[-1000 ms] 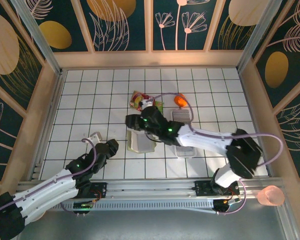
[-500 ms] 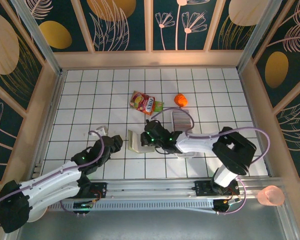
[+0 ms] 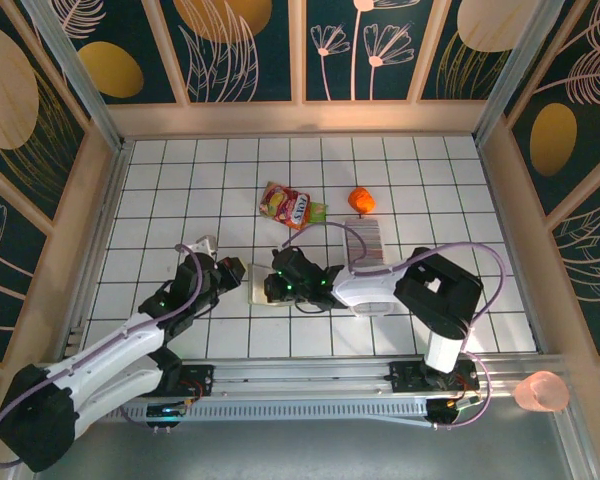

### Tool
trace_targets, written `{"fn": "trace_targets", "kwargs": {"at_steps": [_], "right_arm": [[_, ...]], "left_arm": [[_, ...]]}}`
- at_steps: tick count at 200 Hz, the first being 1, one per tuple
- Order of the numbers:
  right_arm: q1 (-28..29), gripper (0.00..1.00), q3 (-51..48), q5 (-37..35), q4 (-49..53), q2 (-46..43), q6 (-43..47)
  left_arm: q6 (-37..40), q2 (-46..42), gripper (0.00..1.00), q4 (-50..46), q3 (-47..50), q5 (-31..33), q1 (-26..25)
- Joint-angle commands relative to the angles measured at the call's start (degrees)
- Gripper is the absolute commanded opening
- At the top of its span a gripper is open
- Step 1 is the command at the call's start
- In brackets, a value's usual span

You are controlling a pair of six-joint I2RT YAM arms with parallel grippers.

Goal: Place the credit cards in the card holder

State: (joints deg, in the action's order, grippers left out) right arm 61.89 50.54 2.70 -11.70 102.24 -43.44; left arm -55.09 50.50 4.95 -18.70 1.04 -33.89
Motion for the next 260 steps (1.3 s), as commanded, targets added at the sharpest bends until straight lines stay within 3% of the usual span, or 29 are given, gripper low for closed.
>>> {"fn": "trace_targets", "kwargs": {"at_steps": [1, 24, 106, 161, 260], "right_arm": [[0.3, 0.00, 1.6, 0.7, -1.5, 1.3, -0.5], [0.4, 0.00, 1.8, 1.6, -2.5, 2.2, -1.0], [1.0, 0.00, 5.1, 3.3, -4.6, 6.4, -2.2], [1.0, 0.00, 5.3, 3.6, -4.5, 7.9, -2.6], [1.5, 0.00, 6.5, 4.4, -5.0, 8.6, -2.5]], "left_arm": [[0.2, 2.1, 0.00, 3.8, -0.4, -6.2, 1.8], [-0.3, 4.9, 0.00, 6.6, 0.5, -8.9, 2.5], [0.1, 11.9, 0.00, 9.1, 2.3, -5.2, 3.5], [-0.4, 17.8, 0.00, 14.7, 3.1, -8.6, 3.8], [-0.3, 19.9, 0.00, 15.6, 6.3, -7.8, 3.8]]}}
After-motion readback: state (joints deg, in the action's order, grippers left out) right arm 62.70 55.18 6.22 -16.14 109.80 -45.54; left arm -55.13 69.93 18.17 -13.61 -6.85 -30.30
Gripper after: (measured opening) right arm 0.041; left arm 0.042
